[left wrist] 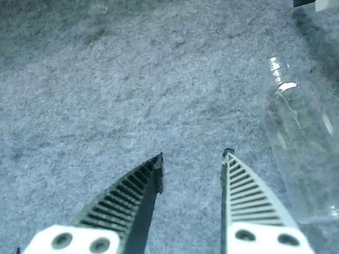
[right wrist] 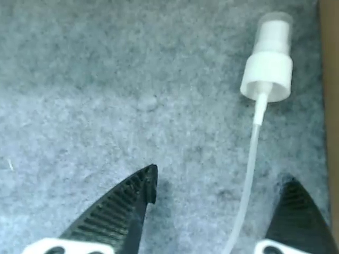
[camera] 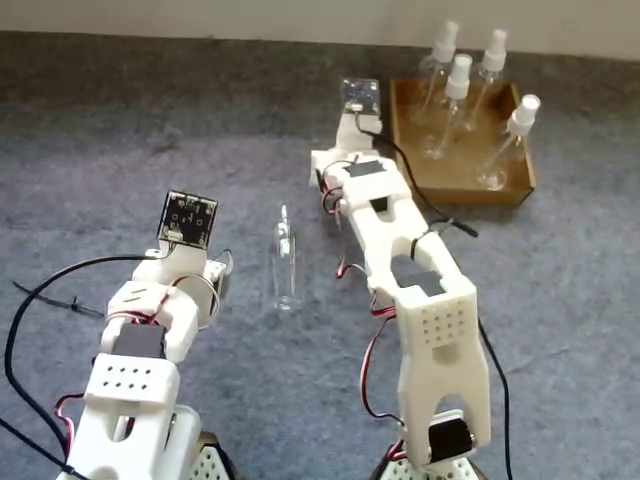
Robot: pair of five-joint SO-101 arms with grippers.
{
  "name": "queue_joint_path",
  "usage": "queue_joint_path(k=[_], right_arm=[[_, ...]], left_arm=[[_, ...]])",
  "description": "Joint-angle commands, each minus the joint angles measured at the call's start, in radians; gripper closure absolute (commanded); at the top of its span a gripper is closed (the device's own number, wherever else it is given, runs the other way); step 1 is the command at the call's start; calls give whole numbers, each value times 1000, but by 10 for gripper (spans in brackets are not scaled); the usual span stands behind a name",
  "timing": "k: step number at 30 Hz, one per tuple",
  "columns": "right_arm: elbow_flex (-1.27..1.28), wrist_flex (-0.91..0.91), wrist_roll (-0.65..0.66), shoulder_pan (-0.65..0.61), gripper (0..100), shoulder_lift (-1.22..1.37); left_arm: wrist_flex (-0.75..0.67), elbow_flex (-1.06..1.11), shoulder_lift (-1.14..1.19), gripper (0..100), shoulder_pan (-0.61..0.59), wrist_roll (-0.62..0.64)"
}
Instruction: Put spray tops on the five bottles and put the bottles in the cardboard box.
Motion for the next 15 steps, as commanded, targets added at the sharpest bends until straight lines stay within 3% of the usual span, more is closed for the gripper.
queue_joint_path(k=[1, 5, 15], right_arm=[[-44, -13, 8, 15, 684, -8], [-42, -12, 8, 12, 708, -8], [-39, 48, 8, -13, 957, -10]], left_arm=[[-18, -5, -10, 822, -12, -8], [-18, -5, -10, 822, -12, -8], [-18, -5, -12, 822, -13, -8]])
